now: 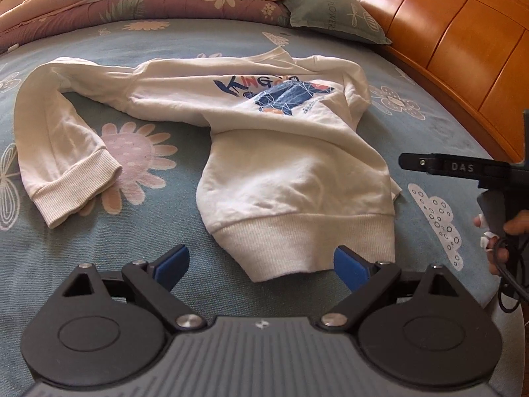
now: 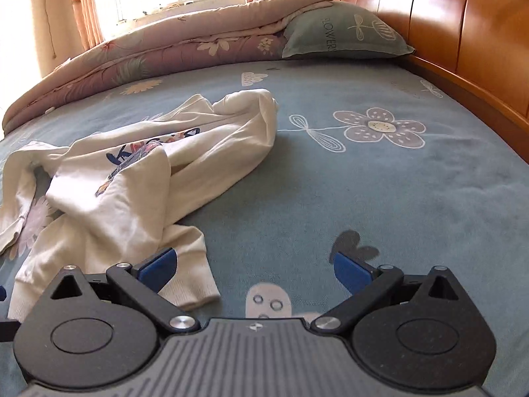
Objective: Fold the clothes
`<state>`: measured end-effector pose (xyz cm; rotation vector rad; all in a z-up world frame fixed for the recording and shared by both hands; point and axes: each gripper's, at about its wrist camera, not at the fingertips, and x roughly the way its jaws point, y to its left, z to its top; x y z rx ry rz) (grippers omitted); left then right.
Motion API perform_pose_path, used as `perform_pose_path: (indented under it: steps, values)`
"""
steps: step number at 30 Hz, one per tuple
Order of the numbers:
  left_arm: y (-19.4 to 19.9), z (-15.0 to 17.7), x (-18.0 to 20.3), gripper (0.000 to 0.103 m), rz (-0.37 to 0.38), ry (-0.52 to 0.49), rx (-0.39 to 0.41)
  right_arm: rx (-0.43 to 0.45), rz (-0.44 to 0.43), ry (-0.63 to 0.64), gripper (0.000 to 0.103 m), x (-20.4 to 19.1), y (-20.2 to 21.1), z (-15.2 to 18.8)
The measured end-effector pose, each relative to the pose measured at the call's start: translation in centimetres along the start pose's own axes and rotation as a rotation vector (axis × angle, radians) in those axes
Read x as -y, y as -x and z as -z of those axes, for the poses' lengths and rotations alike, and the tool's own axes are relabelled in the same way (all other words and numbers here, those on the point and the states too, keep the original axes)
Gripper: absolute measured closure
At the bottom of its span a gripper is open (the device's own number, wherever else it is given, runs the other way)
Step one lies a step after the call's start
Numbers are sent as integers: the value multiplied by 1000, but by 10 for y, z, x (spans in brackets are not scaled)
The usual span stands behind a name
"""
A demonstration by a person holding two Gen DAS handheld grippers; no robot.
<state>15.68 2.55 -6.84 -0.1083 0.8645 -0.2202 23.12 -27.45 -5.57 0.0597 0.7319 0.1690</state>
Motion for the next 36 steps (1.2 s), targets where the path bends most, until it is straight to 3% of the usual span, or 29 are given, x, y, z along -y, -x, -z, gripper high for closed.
perform_pose_path:
  steps: [4,7,11,15,21,24,29,31,36]
  values:
    - [1,-4,-8,9,-26,21,9,38,-107,-43,0,-5,-17,-14]
    - [-4,-5,-13,9,-40,22,1,51,-97,-16,0,-14,-30,-21]
    - [-11,-6,-16,9,-44,20,-5,47,43,26,0,-17,-46,-26]
    - [-17,-6,-18,9,-35,28,-9,15,37,-19,0,-11,-64,-36]
    - [-27,-6,-22,8,-20,41,-16,-14,55,69,0,-46,-91,-48]
    - [-26,-7,-22,8,-16,41,-16,-38,81,71,0,-45,-99,-47]
    - [-25,-6,-23,8,-11,44,-12,-29,279,36,0,-5,-84,-50]
    - [-26,-6,-22,8,-16,37,-10,-12,234,-40,0,20,-71,-49]
    - [-27,-6,-18,8,-21,24,-10,24,-114,-171,0,47,-42,-40]
